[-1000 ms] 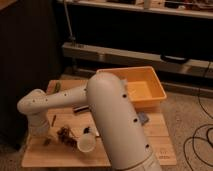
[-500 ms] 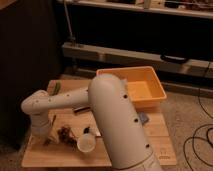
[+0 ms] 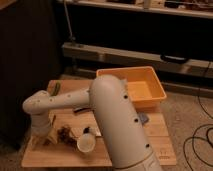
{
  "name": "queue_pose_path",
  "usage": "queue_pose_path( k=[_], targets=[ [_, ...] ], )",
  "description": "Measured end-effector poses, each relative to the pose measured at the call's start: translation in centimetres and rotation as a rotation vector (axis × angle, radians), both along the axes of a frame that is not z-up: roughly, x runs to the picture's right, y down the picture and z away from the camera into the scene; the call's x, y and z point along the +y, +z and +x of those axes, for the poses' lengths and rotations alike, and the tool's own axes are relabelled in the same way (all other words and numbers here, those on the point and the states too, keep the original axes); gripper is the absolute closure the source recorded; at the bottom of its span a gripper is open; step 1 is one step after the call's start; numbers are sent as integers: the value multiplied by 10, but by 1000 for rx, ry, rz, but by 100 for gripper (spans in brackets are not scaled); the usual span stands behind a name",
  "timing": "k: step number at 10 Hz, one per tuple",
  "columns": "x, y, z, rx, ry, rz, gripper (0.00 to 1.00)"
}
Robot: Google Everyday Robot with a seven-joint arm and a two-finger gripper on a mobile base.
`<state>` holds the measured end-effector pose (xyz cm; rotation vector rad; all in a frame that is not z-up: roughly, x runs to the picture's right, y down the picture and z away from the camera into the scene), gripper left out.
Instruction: Place fork in plastic cup
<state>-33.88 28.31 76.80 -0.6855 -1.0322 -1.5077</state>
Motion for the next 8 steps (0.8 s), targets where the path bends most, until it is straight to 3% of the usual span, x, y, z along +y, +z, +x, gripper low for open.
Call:
queue_pose_path(
  k=[4,8],
  targets=[
    [1,1,-2,-6,-10,-13,70],
    [2,3,-5,8,-28,-42,73]
  ],
)
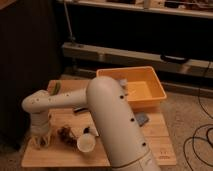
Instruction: Place fork in plastic cup
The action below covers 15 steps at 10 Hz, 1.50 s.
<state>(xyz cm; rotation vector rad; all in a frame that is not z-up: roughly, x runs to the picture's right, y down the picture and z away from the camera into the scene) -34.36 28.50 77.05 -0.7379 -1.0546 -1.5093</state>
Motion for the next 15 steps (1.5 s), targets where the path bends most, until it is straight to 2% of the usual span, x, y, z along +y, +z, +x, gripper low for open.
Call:
queue_pose_path(
  k=[3,5,8,11,13,15],
  targets=[
    [-4,0,6,39,0,-19,98],
    [-9,-9,16,59,0,-30,100],
    [-26,-33,40,63,19,-31,100],
    [-59,-65,46,40,23,19,100],
    [-78,-76,53,33,26,62,100],
    [-91,-82,62,37,33,88,100]
  ],
)
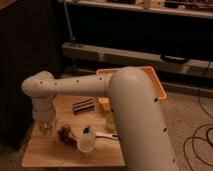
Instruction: Place fork in plastic cup
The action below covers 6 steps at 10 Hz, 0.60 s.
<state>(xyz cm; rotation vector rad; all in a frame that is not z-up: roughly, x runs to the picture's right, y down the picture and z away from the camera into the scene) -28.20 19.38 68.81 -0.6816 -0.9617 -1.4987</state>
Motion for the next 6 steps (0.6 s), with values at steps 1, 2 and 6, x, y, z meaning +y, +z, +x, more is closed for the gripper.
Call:
queue_pose_path(
  k=[1,2,6],
  targets=[
    [-8,-4,7,1,9,17,100],
    [-12,-5,10,2,16,28,100],
    [-12,-10,9,-3,10,54,100]
  ],
)
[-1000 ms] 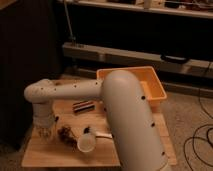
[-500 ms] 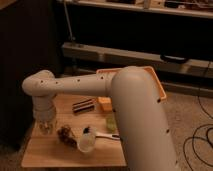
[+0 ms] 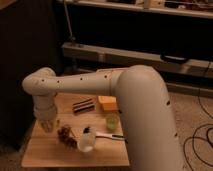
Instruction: Place fork in plastic cup
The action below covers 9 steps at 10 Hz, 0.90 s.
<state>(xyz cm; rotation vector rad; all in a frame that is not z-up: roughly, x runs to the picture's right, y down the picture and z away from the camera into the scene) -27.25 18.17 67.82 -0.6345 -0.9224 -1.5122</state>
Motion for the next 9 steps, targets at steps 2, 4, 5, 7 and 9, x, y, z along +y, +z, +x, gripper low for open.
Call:
queue_pose_path(
  k=[2,4,5,7,9],
  targets=[
    [-3,-1,0,0,3,12,100],
    [-4,-2,1,2,1,18,100],
    [-4,-2,1,3,0,18,100],
    [-3,1,1,7,-1,11,100],
    [-1,3,0,6,-3,3,100]
  ],
)
